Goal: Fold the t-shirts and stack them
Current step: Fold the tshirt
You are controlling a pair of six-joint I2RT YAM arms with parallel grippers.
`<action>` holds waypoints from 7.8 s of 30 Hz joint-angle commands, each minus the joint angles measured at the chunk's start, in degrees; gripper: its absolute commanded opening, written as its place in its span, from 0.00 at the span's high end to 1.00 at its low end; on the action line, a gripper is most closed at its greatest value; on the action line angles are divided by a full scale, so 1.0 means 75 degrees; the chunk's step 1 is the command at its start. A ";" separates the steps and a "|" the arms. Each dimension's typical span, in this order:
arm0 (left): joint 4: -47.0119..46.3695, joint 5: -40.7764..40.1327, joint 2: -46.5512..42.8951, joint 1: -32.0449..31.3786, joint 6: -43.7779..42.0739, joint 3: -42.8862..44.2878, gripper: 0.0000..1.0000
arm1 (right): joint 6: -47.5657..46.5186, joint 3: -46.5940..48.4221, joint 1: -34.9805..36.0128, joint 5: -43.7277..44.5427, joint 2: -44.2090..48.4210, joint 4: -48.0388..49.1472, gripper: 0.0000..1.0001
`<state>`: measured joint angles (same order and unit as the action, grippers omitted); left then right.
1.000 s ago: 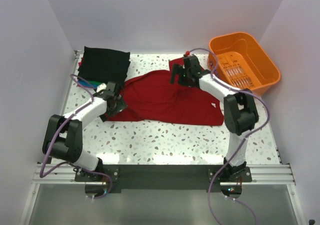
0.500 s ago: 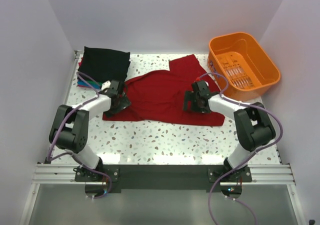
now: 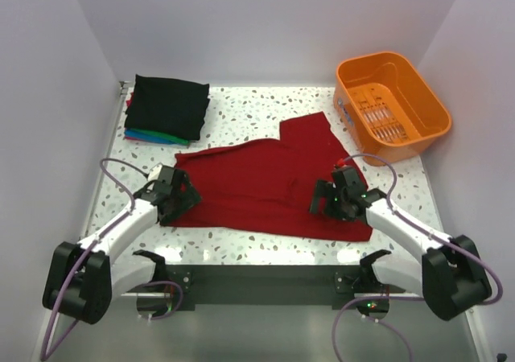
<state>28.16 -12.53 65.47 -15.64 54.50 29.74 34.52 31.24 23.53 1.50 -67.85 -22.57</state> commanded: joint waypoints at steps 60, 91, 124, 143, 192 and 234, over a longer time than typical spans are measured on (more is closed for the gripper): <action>0.0499 -0.1809 0.6071 0.0351 -0.0095 0.6383 1.00 | -0.1767 1.1374 -0.0290 0.2925 -0.7925 -0.2110 0.02; 0.0592 -0.1891 0.5650 0.0351 -0.0282 0.6324 1.00 | -0.1146 1.1526 -0.0618 0.3455 -0.9037 -0.1492 1.00; 0.0416 -0.2008 0.2977 0.0339 -0.0447 0.3466 1.00 | 0.1314 0.2280 0.2650 0.4839 -0.0271 -0.1935 1.00; 0.2022 -0.2618 0.1750 0.0339 0.0105 0.3183 0.00 | 0.1515 0.0708 0.3132 0.2192 0.1369 -0.1994 0.30; -0.0322 -0.0977 0.3927 0.0445 -0.1150 0.3313 0.00 | 0.0003 0.2174 0.1761 0.1206 -0.1944 0.0455 0.08; 0.0112 -0.1118 0.3646 0.0445 -0.1067 0.3617 0.00 | 0.0846 0.1036 0.3449 -0.0449 0.0397 0.0026 0.06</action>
<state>27.79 -19.75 95.53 -12.80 45.95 55.07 41.17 36.64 49.63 -6.44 -70.98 -15.33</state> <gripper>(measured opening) 0.997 0.912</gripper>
